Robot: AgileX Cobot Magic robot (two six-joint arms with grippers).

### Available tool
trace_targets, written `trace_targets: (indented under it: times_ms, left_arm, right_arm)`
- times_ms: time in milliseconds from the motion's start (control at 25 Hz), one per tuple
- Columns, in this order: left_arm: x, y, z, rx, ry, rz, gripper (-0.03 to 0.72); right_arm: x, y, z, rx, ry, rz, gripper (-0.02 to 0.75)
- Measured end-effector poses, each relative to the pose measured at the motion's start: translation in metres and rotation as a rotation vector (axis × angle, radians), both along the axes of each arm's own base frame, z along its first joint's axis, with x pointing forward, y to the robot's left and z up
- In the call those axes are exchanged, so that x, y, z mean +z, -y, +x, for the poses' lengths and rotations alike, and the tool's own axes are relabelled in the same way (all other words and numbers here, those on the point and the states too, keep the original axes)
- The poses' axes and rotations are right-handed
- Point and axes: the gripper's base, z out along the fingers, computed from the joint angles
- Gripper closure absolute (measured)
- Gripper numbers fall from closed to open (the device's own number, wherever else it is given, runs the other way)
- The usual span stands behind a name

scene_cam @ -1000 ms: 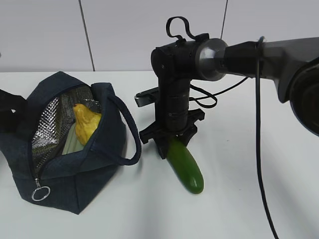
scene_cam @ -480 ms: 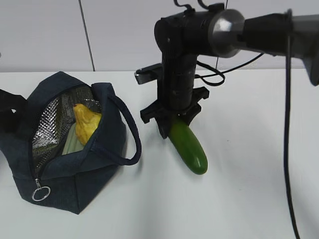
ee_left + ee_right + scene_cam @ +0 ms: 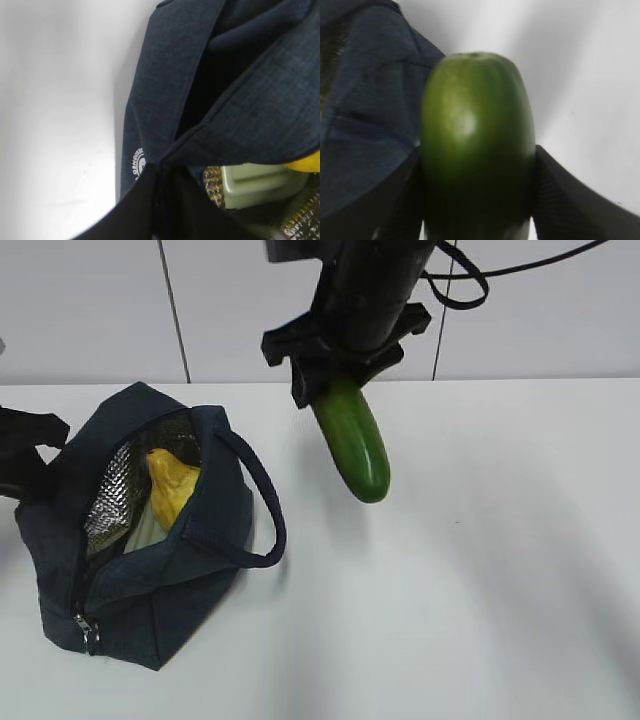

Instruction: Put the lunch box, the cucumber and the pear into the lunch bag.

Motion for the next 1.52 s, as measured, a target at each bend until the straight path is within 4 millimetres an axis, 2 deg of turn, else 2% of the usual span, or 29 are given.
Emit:
trace_targets:
  times_ms: [280,440,600,840,1000,1520]
  left_arm:
    - [0.002,0.003,0.000,0.011,0.003,-0.036,0.671]
    - [0.011,0.003,-0.004,0.011,0.032,-0.040,0.671]
    - [0.022,0.003,-0.009,0.012,0.069,-0.048,0.671]
    - [0.034,0.004,-0.016,0.016,0.106,-0.068,0.671]
    - [0.035,0.004,-0.017,0.014,0.103,-0.071,0.671]
    - [0.034,0.004,-0.019,0.006,0.083,-0.073,0.671]
  right_arm:
    - [0.017,-0.024,-0.011,0.113,-0.042,0.297,0.309]
    - [0.026,-0.039,-0.014,0.155,-0.057,0.497,0.309]
    - [0.014,-0.056,-0.011,0.205,-0.106,0.622,0.309]
    - [-0.009,-0.096,-0.024,0.277,-0.148,0.656,0.309]
    - [-0.023,-0.114,-0.030,0.286,-0.139,0.640,0.309]
    - [-0.025,-0.114,-0.016,0.244,0.048,0.572,0.309]
